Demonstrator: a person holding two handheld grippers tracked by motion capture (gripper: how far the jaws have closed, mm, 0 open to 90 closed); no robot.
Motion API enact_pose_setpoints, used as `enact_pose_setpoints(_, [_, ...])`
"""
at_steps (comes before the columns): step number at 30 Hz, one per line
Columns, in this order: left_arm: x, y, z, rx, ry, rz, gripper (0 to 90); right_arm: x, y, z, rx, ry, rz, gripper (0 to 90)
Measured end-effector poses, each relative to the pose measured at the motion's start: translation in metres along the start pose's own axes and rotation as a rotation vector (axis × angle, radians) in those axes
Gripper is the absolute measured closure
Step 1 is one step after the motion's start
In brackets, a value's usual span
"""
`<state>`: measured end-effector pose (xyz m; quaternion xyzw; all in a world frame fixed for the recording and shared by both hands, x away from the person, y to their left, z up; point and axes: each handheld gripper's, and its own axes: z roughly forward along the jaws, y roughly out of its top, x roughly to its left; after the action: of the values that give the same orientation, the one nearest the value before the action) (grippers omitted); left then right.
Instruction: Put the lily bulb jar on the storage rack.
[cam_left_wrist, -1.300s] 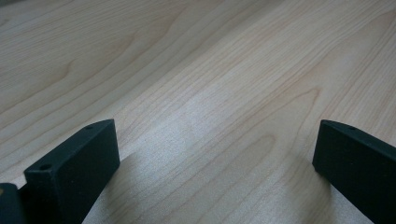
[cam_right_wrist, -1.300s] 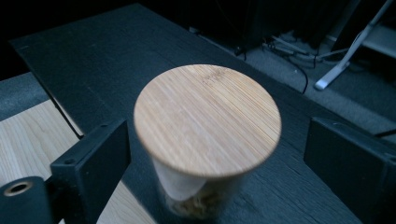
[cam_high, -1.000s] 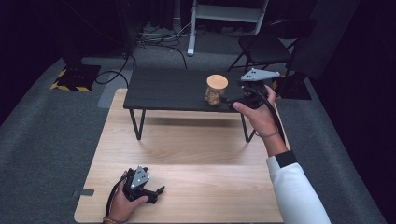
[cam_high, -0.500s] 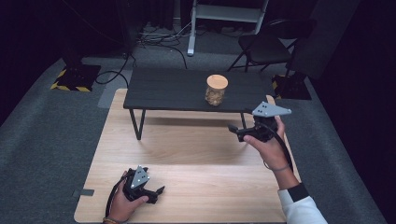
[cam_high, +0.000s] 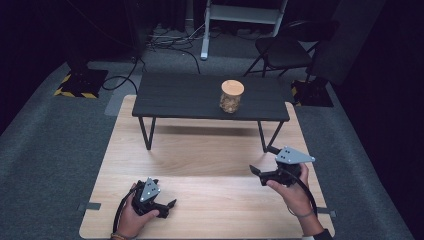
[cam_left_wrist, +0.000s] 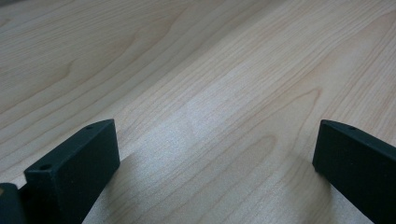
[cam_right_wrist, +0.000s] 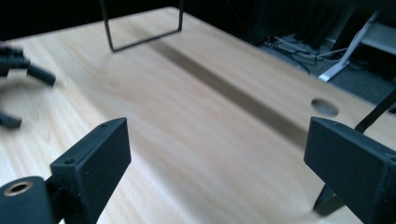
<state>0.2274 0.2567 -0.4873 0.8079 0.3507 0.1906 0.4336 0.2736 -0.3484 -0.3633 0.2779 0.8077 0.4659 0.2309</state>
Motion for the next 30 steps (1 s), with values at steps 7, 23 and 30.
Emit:
enact_pose_setpoints(7, [0.000, 0.000, 0.000, 0.000, 0.000, 0.000, 0.5, 0.009, -0.031, 0.003, 0.033, 0.004, 0.005, 6.9])
enact_pose_setpoints(23, [0.000, 0.000, 0.000, 0.000, 0.001, 0.000, 0.5, 0.023, -0.086, 0.009, 0.127, 0.004, 0.074, 7.0])
enact_pose_setpoints(30, [0.000, 0.000, 0.000, 0.000, 0.001, 0.000, 0.5, 0.025, -0.099, 0.010, 0.202, -0.001, 0.100, 7.0])
